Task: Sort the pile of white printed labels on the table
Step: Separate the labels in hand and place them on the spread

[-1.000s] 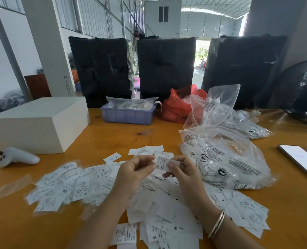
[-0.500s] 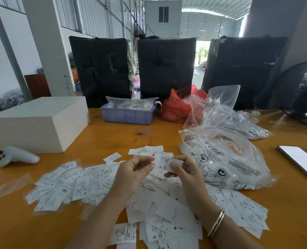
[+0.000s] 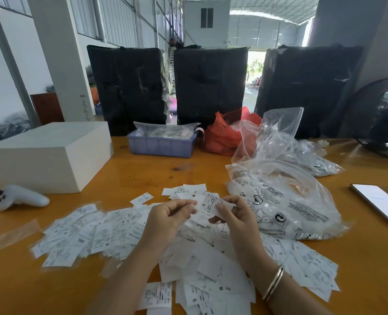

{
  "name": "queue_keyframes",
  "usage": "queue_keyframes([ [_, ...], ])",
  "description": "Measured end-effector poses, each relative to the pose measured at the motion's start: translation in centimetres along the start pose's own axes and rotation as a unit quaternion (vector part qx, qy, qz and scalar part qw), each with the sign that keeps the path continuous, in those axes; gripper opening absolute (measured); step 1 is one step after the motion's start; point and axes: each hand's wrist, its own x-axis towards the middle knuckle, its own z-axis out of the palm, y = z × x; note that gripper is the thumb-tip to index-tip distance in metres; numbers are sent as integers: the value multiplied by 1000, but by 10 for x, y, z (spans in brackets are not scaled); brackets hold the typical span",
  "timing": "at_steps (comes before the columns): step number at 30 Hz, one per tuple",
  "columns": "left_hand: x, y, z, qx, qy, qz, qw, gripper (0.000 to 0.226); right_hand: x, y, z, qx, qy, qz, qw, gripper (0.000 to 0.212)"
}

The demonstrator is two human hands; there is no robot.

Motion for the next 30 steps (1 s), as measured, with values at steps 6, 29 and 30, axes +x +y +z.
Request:
queue_keyframes([
  [6,0,1,1,-4,0,-1,1000,13,-1,-1,1,7,-41,2,999,3],
  [29,-1,1,3,18,-5,18,1000,16,-2,-2,4,-18,-33,-7,999,4],
  [30,-1,1,2,17,-7,18,1000,15,-1,-2,4,-14,-26,-8,1000,3],
])
